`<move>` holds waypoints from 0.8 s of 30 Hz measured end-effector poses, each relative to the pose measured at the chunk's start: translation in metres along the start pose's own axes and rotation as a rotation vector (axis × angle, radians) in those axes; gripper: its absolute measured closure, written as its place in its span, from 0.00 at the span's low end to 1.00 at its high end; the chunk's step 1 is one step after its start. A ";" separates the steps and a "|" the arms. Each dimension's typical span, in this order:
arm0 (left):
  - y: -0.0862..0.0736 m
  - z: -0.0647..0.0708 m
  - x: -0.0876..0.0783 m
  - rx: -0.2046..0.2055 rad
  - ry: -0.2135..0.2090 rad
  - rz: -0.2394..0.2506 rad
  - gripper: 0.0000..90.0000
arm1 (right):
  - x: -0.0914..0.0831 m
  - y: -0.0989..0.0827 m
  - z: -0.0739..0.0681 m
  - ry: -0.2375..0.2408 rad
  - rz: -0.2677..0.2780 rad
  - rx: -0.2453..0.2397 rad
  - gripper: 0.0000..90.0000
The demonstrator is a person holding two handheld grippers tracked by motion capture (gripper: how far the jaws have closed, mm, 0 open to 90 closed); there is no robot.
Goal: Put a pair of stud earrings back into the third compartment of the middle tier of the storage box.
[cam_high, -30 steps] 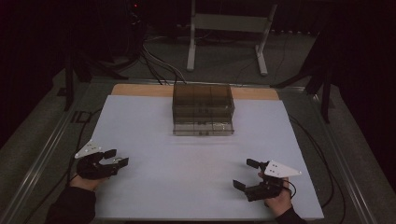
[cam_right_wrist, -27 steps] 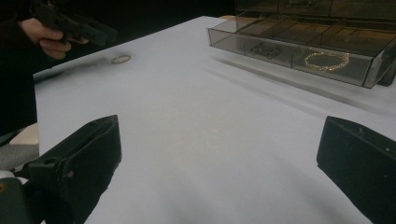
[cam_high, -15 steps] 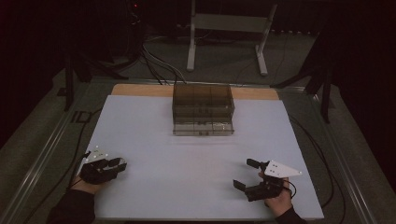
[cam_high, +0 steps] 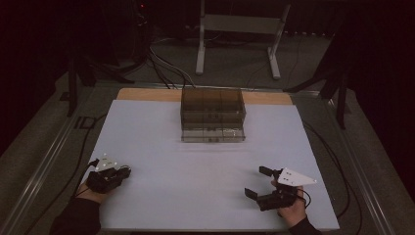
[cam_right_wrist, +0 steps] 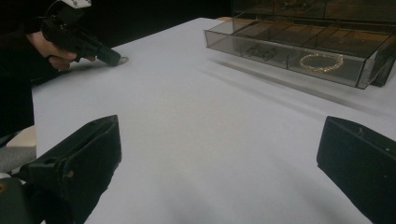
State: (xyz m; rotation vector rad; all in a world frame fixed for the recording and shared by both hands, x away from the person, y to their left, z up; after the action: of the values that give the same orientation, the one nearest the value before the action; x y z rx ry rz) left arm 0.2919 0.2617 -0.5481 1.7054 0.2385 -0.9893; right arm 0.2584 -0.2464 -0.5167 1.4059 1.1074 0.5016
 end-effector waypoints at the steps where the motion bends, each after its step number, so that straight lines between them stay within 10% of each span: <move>1: 0.001 0.000 0.000 0.000 0.004 -0.003 0.93 | 0.000 0.000 0.000 0.000 0.001 0.000 0.00; 24: 0.028 0.010 -0.009 -0.006 -0.069 0.070 0.98 | -0.001 0.000 0.000 -0.001 0.000 0.002 0.00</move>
State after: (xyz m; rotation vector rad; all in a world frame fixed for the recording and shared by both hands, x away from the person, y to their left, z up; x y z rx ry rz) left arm 0.2982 0.2453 -0.5231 1.6602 0.1353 -0.9928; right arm 0.2583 -0.2469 -0.5166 1.4076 1.1069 0.5002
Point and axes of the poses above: each handheld gripper's, and its own axes: x roughly forward along the jaws, y roughly out of its top, z roughly to its right, the point moved 3 cm from there along x, roughly forward along the jaws, and after that the axes turned 6 degrees about y, right-handed, at the moved point
